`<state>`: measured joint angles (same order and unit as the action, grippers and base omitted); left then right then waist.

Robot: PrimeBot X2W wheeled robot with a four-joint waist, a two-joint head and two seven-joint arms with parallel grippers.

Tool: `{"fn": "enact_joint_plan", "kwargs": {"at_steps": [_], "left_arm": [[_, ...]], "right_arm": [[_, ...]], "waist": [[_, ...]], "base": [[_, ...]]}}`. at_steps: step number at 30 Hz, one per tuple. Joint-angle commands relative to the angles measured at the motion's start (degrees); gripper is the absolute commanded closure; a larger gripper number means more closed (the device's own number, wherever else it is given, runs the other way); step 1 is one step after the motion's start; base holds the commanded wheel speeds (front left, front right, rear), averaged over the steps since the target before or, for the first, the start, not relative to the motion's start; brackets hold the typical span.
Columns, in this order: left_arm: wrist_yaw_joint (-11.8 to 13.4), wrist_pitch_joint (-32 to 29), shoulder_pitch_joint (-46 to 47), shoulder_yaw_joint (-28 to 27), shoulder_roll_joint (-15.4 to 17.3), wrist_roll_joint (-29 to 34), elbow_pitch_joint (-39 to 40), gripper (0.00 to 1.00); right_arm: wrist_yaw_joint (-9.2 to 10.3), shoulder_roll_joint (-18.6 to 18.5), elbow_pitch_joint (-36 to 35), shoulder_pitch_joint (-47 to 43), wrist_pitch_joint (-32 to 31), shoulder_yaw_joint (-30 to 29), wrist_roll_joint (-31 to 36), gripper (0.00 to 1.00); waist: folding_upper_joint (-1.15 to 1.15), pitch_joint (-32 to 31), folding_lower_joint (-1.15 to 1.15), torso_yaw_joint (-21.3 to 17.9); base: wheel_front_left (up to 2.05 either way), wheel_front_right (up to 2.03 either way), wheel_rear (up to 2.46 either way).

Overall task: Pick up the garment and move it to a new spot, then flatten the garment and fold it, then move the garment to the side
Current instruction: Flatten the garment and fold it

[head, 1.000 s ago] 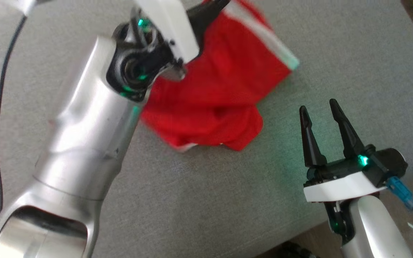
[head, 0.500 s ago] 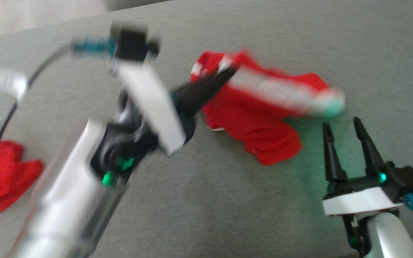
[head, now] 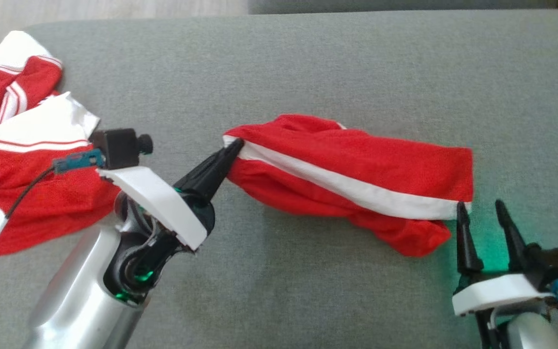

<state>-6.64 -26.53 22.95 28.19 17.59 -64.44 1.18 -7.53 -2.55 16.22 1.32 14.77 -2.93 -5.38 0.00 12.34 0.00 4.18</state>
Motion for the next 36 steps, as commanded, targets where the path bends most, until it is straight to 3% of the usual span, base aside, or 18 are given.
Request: {"fn": "enact_joint_plan", "kwargs": {"at_steps": [1, 6, 12, 22, 23, 24, 25, 27, 29, 30, 31, 36], "left_arm": [[-0.65, 0.87, 1.95, -2.55, 1.61, 0.74, 1.39, 1.0], [-0.79, 2.5, 2.55, -1.79, 2.04, 0.25, -0.54, 1.0], [-0.83, 4.06, 3.02, -0.77, 3.3, -0.61, -0.62, 1.0], [-0.84, 6.41, 5.08, 1.34, 5.55, -0.5, -1.53, 1.0], [-0.84, 6.59, 5.27, 1.58, 5.7, -0.53, -1.7, 1.0], [-0.84, 6.77, 5.44, 1.83, 5.85, -0.54, -1.86, 1.0], [-0.84, 6.96, 5.56, 2.06, 6.0, -0.56, -2.0, 1.0], [-0.84, 7.4, 5.77, 2.47, 6.32, -0.62, -2.28, 1.0], [-0.84, 7.88, 5.93, 2.83, 6.69, -0.67, -2.54, 1.0], [-0.84, 7.88, 5.93, 2.83, 6.69, -0.67, -2.54, 1.0], [-0.84, 8.13, 5.99, 3.03, 6.92, -0.65, -2.68, 1.0], [-0.84, 9.99, 6.35, 3.8, 7.75, -0.69, -3.2, 1.0]], "right_arm": [[0.04, -0.32, -0.25, 0.63, 0.23, 1.07, 0.26, 0.0], [0.04, -0.32, 5.74, 1.93, 0.23, 2.85, -0.15, 0.0], [0.04, -0.32, 6.94, 3.05, 0.23, 5.18, -1.85, 0.0], [0.04, -0.32, 8.87, 7.1, 0.23, 6.98, 4.73, 0.0], [0.04, -0.32, 8.75, 7.24, 0.23, 6.85, 4.94, 0.06], [0.04, -0.32, 8.63, 7.26, 0.23, 6.72, 5.17, 0.31], [0.04, -0.32, 8.42, 7.18, 0.23, 6.47, 5.57, 0.43], [0.04, -0.32, 7.8, 6.81, 0.23, 5.87, 6.41, 0.57], [0.04, -0.32, 6.62, 6.44, 0.23, 5.14, 7.1, 0.88], [0.04, -0.32, 6.62, 6.44, 0.23, 5.14, 7.1, 0.88], [0.04, -0.32, 6.23, 6.24, 0.23, 5.01, 7.11, 1.0], [0.04, -0.32, 4.08, 5.86, 0.23, 3.7, 8.55, 1.0]], "waist": [[0.0, -0.3, 0.0, 0.32], [0.0, -0.84, 0.0, 0.46], [0.0, -0.88, 0.0, -0.23], [0.0, 0.58, 0.0, -0.29], [0.0, 0.63, 0.0, -0.24], [0.0, 0.62, 0.0, -0.21], [0.0, 0.58, 0.0, -0.21], [0.0, 0.47, 0.0, -0.24], [0.0, 0.32, 0.0, -0.34], [0.0, 0.32, 0.0, -0.34], [0.0, 0.22, 0.0, -0.4], [0.0, -0.56, 0.0, -0.78]], "base": [[0.0, 0.0, 0.0], [0.0, 0.0, 0.0], [0.0, 0.0, 0.0], [0.0, 0.0, 0.0], [0.0, 0.0, 0.0], [0.0, 0.0, 0.0], [0.0, 0.0, 0.0], [0.0, 0.0, 0.0], [0.0, 0.0, 0.0], [0.0, 0.0, 0.0], [0.0, 0.0, 0.0], [0.0, 0.0, 0.0]]}}
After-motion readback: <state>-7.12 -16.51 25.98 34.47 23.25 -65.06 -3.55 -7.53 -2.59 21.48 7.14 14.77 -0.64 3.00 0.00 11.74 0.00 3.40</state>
